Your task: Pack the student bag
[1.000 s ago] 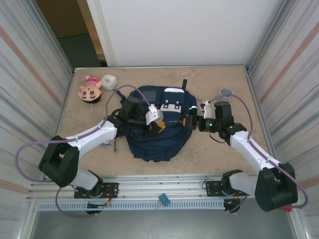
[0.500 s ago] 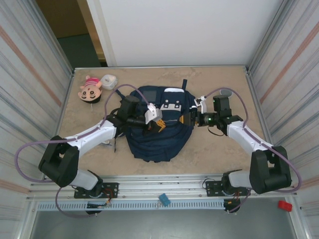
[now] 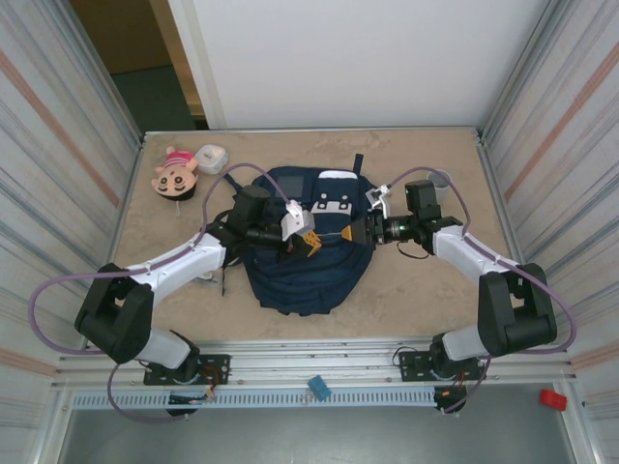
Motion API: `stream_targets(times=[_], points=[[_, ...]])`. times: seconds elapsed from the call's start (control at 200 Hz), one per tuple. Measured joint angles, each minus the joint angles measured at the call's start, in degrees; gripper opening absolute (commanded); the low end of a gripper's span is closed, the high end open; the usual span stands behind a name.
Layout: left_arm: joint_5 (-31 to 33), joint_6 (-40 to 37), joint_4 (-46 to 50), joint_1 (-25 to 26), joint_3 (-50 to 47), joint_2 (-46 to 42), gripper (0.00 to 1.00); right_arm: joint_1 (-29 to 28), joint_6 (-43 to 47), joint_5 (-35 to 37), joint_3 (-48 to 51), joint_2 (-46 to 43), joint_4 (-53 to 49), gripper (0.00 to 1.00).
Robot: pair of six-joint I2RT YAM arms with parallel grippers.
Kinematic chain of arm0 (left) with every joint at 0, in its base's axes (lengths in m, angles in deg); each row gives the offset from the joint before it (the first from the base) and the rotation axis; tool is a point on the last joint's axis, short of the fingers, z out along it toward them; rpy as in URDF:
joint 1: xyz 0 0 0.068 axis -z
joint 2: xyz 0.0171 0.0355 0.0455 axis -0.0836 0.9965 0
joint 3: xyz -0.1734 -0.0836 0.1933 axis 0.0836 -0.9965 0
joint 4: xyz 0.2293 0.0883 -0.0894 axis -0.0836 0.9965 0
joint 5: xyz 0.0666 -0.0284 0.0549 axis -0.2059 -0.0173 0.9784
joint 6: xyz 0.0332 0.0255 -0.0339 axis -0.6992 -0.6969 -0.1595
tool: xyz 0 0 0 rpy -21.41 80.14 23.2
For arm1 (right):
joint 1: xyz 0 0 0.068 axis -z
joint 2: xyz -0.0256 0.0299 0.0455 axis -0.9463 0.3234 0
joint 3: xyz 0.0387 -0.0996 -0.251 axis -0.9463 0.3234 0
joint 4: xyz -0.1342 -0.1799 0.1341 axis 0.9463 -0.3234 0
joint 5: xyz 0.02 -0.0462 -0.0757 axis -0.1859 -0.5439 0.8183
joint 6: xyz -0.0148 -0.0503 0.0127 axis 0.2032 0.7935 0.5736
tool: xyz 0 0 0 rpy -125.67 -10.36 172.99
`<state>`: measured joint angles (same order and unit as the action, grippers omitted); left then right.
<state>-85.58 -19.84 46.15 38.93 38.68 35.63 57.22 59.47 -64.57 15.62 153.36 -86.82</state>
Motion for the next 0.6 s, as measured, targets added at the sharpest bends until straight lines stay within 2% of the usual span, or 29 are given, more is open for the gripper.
stream_targets(times=[0.065,0.286,0.466,0.601], points=[[-0.04,0.0,0.0,-0.02,0.0,0.0,0.0,0.07,0.83,-1.03,-0.37,0.11,-1.25,0.6],[-0.26,0.0,0.02,-0.07,0.02,0.0,0.0,0.07,2.51,-3.39,-1.66,2.1,-4.11,0.34],[-0.26,-0.02,0.13,-0.17,0.02,0.0,0.0,0.11,3.06,-3.85,-2.01,2.43,-5.84,0.21],[-0.2,0.0,0.09,-0.17,0.02,0.0,0.0,0.11,3.52,-3.39,-2.01,2.43,-6.64,0.07]])
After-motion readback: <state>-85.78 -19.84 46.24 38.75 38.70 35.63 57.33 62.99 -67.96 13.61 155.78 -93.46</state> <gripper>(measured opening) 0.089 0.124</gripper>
